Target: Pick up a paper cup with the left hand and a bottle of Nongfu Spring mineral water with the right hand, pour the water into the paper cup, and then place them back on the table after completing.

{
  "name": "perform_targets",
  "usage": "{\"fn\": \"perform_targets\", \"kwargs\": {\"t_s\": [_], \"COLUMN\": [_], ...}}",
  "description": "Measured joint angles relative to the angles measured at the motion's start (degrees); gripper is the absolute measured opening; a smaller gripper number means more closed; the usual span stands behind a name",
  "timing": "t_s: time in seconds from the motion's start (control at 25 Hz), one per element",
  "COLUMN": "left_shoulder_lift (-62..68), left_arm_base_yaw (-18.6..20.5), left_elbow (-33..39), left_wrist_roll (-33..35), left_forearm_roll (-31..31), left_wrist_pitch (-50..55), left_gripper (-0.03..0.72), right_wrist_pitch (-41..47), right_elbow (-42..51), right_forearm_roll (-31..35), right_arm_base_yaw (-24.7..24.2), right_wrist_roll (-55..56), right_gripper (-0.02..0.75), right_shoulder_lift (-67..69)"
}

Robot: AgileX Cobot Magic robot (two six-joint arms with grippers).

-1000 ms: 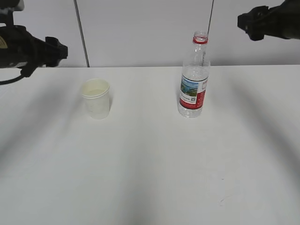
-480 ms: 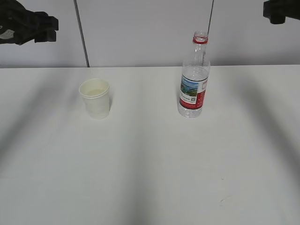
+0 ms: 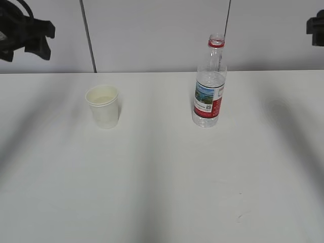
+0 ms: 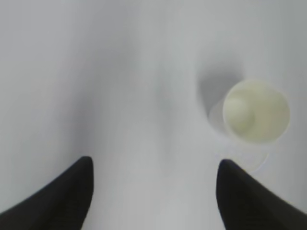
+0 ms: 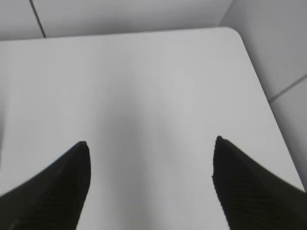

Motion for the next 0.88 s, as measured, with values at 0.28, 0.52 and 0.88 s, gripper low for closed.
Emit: {"fn": "perform_targets", "kwargs": {"t_s": [0.28,0.52,0.88], "left_shoulder_lift": [0.0,0.0,-1.8], "left_arm_base_yaw": [0.0,0.0,0.0], "left_elbow": [-0.1,-0.1,-0.1], "left_wrist_roll": [3.9,5.9,7.5], "left_forearm_roll": [-3.1,-3.2,-4.6], "left_wrist_pitch": [18.1,25.3,25.7], "left_gripper": [0.455,0.446,0.438], "right_wrist_pitch": [16.6,29.9,35.4], "right_elbow": [0.0,-0.1,-0.1], "right_forearm_roll": [11.3,21.3,28.6], "right_arm_base_yaw": [0.0,0.0,0.0], "right_wrist_roll": [-8.6,-18.1,-25.3], "right_gripper": [0.587,0.587,0.586], "right_shoulder_lift": [-5.0,-7.1,-7.1]}}
